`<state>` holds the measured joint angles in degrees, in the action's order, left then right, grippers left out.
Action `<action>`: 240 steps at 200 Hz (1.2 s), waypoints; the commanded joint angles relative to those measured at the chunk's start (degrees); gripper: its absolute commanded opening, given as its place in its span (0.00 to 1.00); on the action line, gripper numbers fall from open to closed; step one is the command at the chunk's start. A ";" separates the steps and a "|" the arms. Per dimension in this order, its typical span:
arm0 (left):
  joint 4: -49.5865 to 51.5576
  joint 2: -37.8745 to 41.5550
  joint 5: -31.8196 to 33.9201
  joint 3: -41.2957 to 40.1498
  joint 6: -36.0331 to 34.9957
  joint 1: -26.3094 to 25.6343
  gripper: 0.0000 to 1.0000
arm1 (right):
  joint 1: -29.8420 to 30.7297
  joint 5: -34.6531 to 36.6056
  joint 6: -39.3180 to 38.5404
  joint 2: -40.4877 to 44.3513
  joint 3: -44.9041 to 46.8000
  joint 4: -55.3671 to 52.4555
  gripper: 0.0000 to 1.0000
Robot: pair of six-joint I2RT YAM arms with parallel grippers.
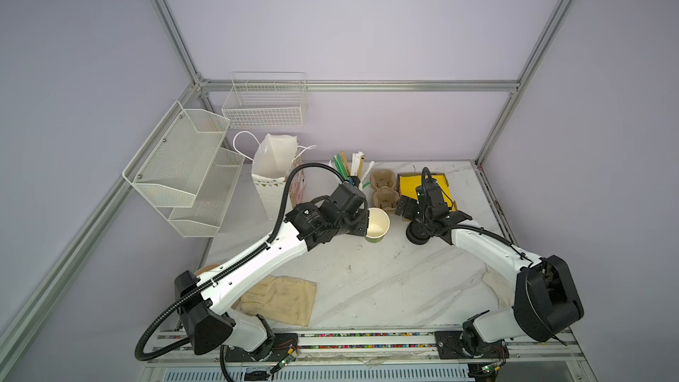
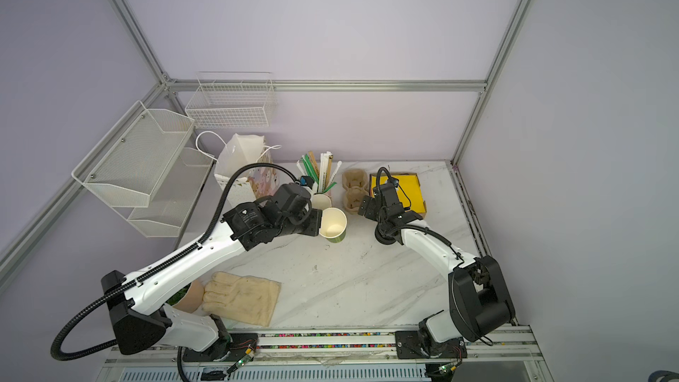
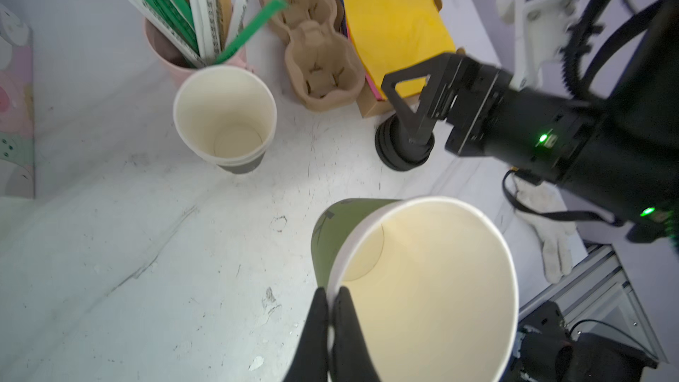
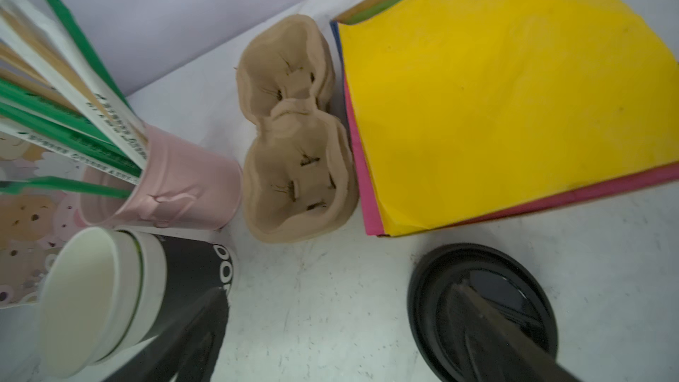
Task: Pack a coffee takeout order
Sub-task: Place the coffee cup at the center of the table.
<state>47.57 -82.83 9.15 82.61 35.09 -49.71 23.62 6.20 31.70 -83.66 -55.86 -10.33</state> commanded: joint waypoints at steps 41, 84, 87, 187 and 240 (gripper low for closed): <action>-11.27 -2.61 -2.54 -11.20 1.81 -0.97 0.00 | -4.85 -1.27 -0.06 -3.11 0.33 -9.31 0.93; -13.45 -5.45 -2.98 -12.98 2.55 -1.88 0.00 | -5.15 -0.93 -0.24 -3.84 1.92 -9.29 0.91; -13.54 -5.56 -2.93 -13.07 2.53 -2.00 0.00 | -5.16 -0.92 -0.24 -4.01 1.97 -9.29 0.91; -15.14 -9.55 -3.90 -14.14 2.79 -2.23 0.05 | -5.09 -0.54 -1.03 -5.64 2.77 -8.48 0.88; -15.44 -9.48 -3.53 -14.62 2.73 -2.33 0.14 | -5.14 1.64 -0.79 -6.19 1.90 -11.38 0.89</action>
<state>33.65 -92.88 5.74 70.26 37.74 -51.62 18.65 5.98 30.74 -89.27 -53.47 -17.82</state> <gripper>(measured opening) 0.139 0.884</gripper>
